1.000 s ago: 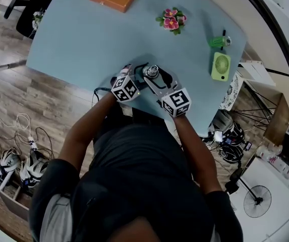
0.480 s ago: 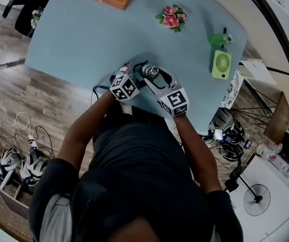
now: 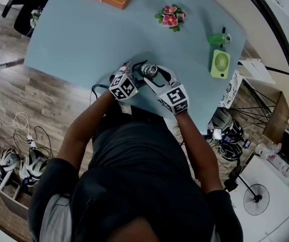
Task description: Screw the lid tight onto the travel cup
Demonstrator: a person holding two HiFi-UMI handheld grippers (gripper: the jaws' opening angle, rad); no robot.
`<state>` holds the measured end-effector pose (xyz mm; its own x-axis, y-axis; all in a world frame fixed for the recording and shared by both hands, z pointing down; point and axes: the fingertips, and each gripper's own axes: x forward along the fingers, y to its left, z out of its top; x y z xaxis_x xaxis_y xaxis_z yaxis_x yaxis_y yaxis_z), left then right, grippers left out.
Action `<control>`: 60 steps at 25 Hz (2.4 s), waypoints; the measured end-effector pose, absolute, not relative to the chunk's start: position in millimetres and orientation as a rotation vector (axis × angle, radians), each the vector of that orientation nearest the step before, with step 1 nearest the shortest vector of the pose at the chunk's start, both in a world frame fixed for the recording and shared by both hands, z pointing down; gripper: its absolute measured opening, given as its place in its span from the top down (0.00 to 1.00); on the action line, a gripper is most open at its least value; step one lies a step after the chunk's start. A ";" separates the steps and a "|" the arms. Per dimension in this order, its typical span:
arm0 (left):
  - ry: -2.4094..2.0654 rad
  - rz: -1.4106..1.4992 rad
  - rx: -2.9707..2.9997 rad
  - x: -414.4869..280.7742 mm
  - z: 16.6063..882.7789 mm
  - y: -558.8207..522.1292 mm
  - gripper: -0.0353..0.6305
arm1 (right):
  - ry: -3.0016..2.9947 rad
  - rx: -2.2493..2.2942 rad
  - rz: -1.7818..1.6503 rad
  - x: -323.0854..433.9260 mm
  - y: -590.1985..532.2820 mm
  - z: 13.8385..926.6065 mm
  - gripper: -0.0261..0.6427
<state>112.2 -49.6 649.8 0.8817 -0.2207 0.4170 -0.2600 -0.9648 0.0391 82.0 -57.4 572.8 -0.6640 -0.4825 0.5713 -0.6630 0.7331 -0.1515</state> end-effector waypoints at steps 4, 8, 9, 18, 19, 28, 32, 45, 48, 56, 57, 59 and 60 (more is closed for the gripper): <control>-0.380 0.629 2.957 112.9 649.9 -49.5 0.33 | -2.426 0.847 0.489 82.2 -57.4 572.9 0.58; -0.380 0.629 2.958 112.5 650.0 -49.8 0.33 | -2.412 0.833 0.493 82.6 -56.6 573.4 0.58; -0.380 0.629 2.958 112.2 650.0 -49.7 0.33 | -2.405 0.829 0.484 83.3 -56.2 572.2 0.58; -0.379 0.629 2.958 111.5 650.2 -50.8 0.33 | -2.198 0.209 -0.203 76.4 -38.0 556.0 0.57; -0.380 0.629 2.957 111.5 650.4 -50.9 0.33 | -2.149 0.097 -0.288 74.6 -37.2 557.9 0.57; -0.379 0.620 2.959 112.7 649.6 -50.8 0.33 | -1.880 -0.487 -0.548 72.1 -29.4 574.0 0.58; -0.380 0.617 2.960 113.1 649.2 -50.8 0.33 | -1.938 -0.468 -0.470 71.6 -31.8 574.8 0.61; -0.402 0.595 2.967 111.0 649.1 -49.8 0.33 | -2.357 0.580 0.212 74.5 -51.2 568.0 0.61; -0.412 0.597 2.968 111.3 648.6 -50.0 0.33 | -2.337 0.858 0.312 76.3 -57.5 561.3 0.61; -0.431 0.599 2.960 111.4 650.1 -52.0 0.33 | -2.225 1.095 0.353 81.0 -61.2 561.0 0.61; -0.431 0.599 2.959 111.2 650.0 -51.7 0.33 | -2.227 1.094 0.352 80.6 -60.9 561.1 0.61; -0.432 0.597 2.958 110.9 650.1 -51.5 0.33 | -2.242 1.095 0.356 78.7 -60.5 562.3 0.61; -0.431 0.596 2.959 110.8 650.2 -51.6 0.33 | -2.246 1.091 0.363 78.0 -60.2 563.1 0.61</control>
<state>110.8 -51.6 650.2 0.8838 -0.2558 0.3917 -0.2920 -0.9558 0.0347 78.0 -60.2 563.1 -0.4757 -0.6154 0.6285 -0.7820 0.6230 0.0181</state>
